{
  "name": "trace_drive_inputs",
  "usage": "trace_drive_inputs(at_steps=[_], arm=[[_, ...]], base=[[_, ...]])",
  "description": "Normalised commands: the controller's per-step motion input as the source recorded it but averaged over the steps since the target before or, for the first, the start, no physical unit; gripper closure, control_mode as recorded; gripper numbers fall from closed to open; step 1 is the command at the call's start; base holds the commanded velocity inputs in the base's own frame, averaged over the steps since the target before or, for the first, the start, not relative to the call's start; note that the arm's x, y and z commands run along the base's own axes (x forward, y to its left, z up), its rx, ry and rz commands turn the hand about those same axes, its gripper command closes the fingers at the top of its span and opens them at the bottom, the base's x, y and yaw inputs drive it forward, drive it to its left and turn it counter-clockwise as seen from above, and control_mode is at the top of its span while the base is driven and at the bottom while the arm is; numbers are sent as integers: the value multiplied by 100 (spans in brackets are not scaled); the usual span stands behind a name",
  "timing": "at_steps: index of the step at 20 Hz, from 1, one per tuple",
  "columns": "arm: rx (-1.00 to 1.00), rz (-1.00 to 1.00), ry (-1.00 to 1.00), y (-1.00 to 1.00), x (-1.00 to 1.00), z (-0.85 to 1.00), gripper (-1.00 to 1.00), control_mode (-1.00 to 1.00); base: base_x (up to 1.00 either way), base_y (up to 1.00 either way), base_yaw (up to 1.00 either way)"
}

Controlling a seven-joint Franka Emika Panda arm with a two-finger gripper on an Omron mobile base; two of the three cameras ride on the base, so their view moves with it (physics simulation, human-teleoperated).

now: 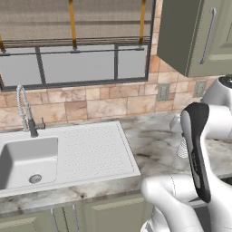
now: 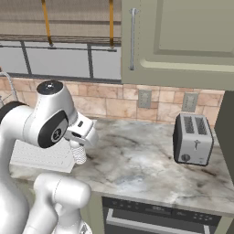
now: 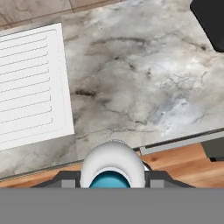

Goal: Place the drinks on the dining counter in a tight cluster.

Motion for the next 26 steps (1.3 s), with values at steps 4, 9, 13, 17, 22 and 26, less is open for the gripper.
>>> trace_drive_inputs(at_steps=[4,9,13,17,22,26], arm=[[0,0,0,0,0,0,100,-100],[0,0,0,0,-13,0,100,100],[0,0,0,0,0,0,100,100],[0,0,0,0,0,0,100,100],[0,0,0,0,0,0,100,100],[0,0,0,0,0,0,100,100]], base=[[0,0,0],[-10,1,0],[-74,11,0],[-98,27,1],[-95,61,31],[-54,99,61]])
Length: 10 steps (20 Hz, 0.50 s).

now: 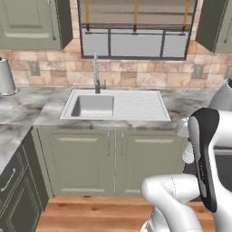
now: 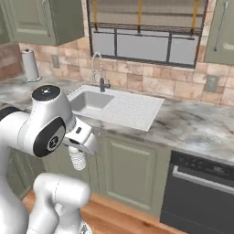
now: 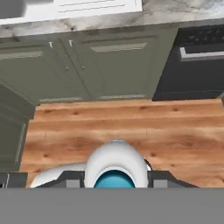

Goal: Place the drinks on the dining counter in a tight cluster.

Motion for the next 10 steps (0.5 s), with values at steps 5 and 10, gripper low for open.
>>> trace_drive_inputs(at_steps=[5,10], arm=[[0,0,0,0,0,0,100,100],[0,0,0,0,0,0,100,100]], base=[[-12,91,87],[-4,67,97]])
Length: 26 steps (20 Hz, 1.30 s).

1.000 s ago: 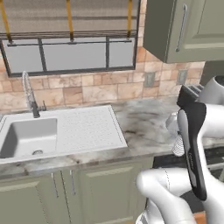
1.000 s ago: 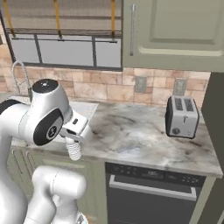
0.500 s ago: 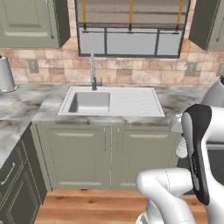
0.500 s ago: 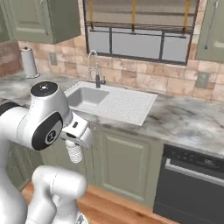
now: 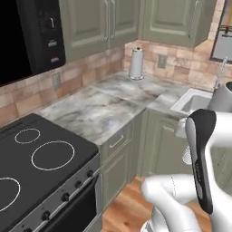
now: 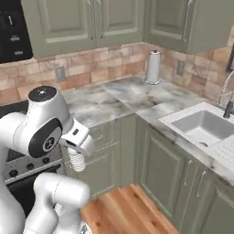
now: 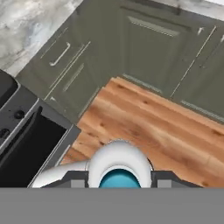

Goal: Place the drinks on the dining counter in a tight cluster.

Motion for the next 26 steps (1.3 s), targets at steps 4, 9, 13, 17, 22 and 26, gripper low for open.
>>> trace_drive_inputs(at_steps=[4,9,13,17,22,26], arm=[[0,0,0,0,0,0,100,100],[0,0,0,0,0,0,100,100],[0,0,0,0,0,0,100,100],[0,0,0,0,0,0,100,100],[0,0,0,0,0,0,100,100],[0,0,0,0,0,0,100,100]], base=[[-21,84,87],[-47,83,80],[-51,87,79],[-60,97,74],[-55,100,70],[-40,100,69]])
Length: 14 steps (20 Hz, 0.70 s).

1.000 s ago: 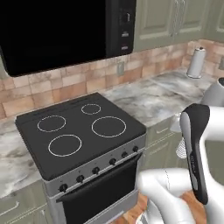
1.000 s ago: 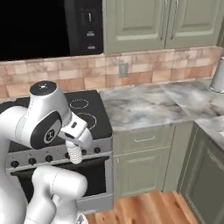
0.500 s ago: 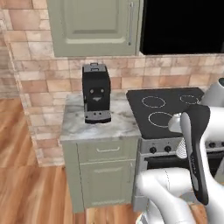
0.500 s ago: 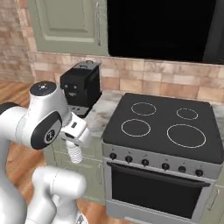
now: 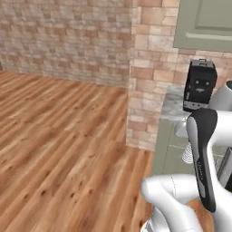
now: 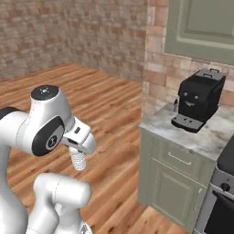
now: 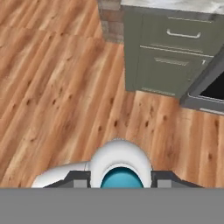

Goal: Place the drinks on the dining counter in a tight cluster.

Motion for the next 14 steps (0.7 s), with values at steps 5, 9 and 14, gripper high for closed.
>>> trace_drive_inputs(at_steps=[5,9,14], arm=[[0,0,0,0,0,0,100,100],[0,0,0,0,0,0,100,100],[0,0,0,0,0,0,100,100]], base=[[-28,100,67],[-15,100,65],[4,96,59]])
